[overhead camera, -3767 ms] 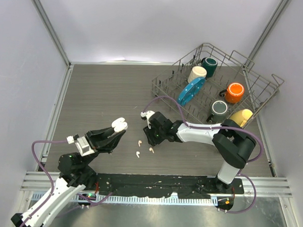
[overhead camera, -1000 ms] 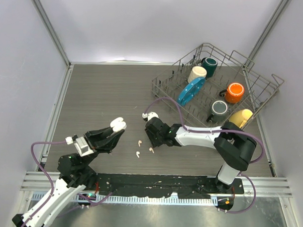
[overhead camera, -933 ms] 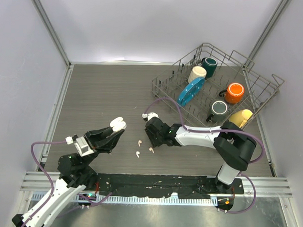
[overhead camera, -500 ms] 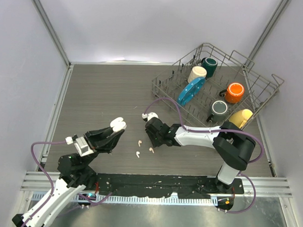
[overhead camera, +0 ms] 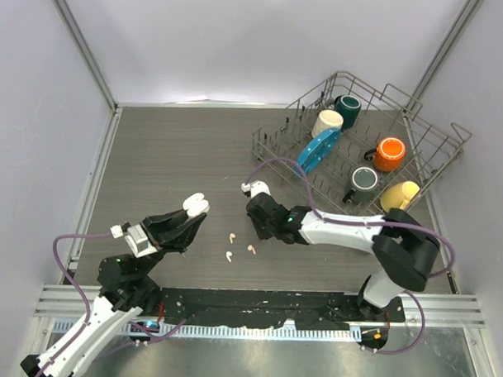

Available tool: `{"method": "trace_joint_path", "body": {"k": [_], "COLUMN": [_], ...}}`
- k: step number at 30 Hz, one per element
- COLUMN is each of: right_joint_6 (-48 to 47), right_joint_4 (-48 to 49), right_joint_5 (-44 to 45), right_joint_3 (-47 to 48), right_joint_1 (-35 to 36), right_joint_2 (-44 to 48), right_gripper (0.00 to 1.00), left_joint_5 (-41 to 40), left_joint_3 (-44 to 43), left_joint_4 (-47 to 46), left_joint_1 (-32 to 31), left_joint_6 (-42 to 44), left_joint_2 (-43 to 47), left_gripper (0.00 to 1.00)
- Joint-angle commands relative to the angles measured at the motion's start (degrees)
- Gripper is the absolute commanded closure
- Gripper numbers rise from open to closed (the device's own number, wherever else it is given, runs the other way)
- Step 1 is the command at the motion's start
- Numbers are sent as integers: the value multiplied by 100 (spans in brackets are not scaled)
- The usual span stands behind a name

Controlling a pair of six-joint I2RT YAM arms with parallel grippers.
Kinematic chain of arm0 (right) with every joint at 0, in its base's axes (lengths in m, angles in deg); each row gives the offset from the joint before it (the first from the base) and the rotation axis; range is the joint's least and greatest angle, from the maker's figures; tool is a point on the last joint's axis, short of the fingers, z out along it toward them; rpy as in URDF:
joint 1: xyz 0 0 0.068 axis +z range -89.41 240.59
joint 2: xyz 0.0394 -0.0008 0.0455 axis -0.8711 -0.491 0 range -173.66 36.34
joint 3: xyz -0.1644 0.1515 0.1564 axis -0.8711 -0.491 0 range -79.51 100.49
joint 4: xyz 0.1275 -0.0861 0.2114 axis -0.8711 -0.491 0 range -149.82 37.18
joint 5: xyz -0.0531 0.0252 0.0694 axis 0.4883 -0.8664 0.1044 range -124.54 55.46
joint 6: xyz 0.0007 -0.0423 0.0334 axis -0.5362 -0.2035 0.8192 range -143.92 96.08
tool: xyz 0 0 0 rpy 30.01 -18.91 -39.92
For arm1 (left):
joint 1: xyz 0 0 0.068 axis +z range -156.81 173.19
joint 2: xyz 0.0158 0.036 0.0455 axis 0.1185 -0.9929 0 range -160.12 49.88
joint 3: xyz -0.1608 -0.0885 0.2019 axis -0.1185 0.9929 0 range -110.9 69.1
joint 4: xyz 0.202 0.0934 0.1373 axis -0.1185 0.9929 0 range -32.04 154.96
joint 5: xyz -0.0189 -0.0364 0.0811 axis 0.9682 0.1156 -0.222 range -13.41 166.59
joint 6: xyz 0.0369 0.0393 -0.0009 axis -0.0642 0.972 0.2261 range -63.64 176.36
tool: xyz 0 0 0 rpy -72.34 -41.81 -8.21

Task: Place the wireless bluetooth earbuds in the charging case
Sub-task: Pick up the earbud from the center of the board, then place the earbud in the charging case.

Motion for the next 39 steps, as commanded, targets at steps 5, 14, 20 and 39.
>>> {"method": "trace_joint_path", "body": {"k": [5,14,20,39], "right_joint_6": [110,-697,-1857,-1630], "right_joint_4": [823,2783,4329,4816], "right_joint_5": [1061,2546,3047,1546], "right_joint_3": [-433,-1023,-962,-171], "right_joint_1": [93,1111,1868,2150], "right_joint_2": [1872,3341,3342,2727], "right_gripper": [81,83,89,89], "left_joint_5": [-522,-242,127,418], "left_joint_3": [60,253,315,156], "left_joint_4": [-168,-809,-1117,-1135], "left_joint_1": [-12,-12,-12,-12], "left_joint_6": [-26,-44,0,0], "left_joint_2": [76,-364,-645,-979], "left_gripper": [100,100,100,100]}}
